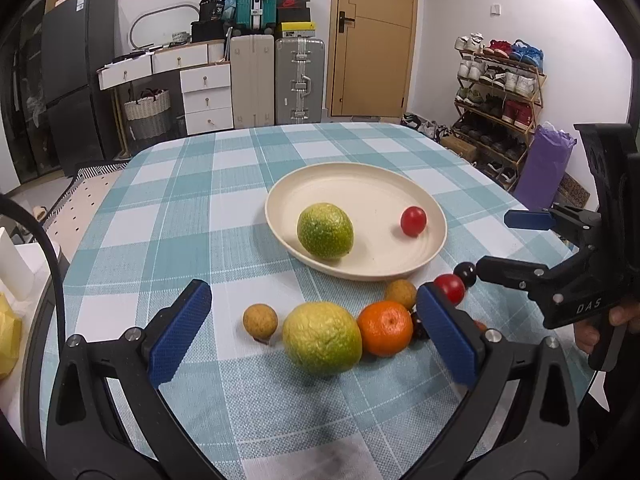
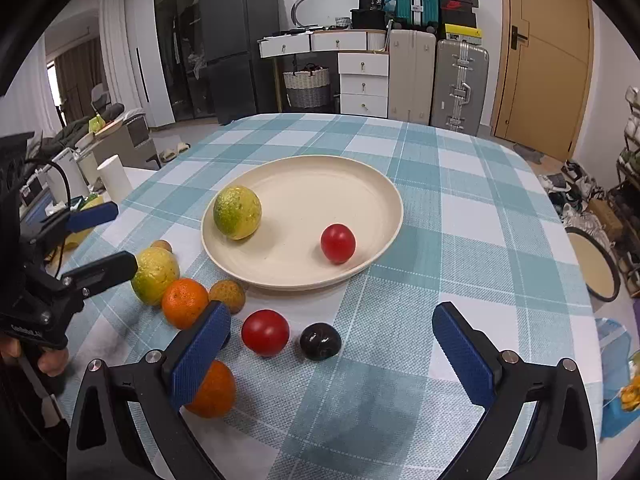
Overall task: Organize fruits
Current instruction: 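Grasp the yellow-green citrus with the left tool while the right tool grasps a dark plum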
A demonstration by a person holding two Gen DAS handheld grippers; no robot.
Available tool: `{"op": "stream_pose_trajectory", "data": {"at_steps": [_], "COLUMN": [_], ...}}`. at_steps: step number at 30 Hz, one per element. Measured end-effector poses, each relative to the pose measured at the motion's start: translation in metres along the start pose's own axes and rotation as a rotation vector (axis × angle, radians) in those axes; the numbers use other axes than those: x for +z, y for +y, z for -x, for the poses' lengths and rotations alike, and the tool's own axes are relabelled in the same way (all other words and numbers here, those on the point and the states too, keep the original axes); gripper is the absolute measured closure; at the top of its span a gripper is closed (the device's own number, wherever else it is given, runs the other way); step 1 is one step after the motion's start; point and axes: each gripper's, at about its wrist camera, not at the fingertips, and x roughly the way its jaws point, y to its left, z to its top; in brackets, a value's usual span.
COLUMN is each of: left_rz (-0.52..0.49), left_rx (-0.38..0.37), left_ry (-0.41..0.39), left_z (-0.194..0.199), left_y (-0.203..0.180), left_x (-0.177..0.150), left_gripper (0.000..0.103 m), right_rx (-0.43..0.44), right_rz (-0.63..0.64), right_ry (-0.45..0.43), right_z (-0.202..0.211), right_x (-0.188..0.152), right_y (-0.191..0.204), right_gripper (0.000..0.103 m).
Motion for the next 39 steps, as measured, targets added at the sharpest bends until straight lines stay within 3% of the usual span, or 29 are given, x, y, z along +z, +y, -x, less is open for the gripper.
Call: {"op": "stream_pose_trajectory", "data": {"at_steps": [14,19,20,22,34,39], "left_rz": [-0.009,0.013,0.02,0.028,0.033,0.035], "left_rx": [0.008,0.01,0.008,0.005,0.002,0.002], "left_ry": [0.043,0.058,0.061,0.066,0.071,0.071], "left_z": [-0.008,-0.01,-0.011,-0.013,-0.016,-0.015], "left_y": [-0.003,0.004,0.005,0.008,0.009,0.009], "left_x": [-0.009,-0.015,-0.016,-0.017,-0.018,-0.018], "left_gripper": [0.001,0.001,0.001,0.001,0.001,0.001], "right_rx": [0.001,-0.007,0.005,0.017,0.087,0.085], "right_rz": [0.039,0.03,0.029,0.031,0.034,0.029], "right_ry": [0.138,0.143,0.14,0.149,0.166,0.159], "right_z": [-0.02,-0.021,-0.021,-0.022,-0.027,-0.026], "right_x": [-0.014,-0.017,-0.017,-0.018,-0.022,-0.022], "right_y": [-0.005,-0.013,-0.014,-0.014,-0.01,-0.011], "right_gripper": [0.0,0.003,0.005,0.021,0.055,0.057]}}
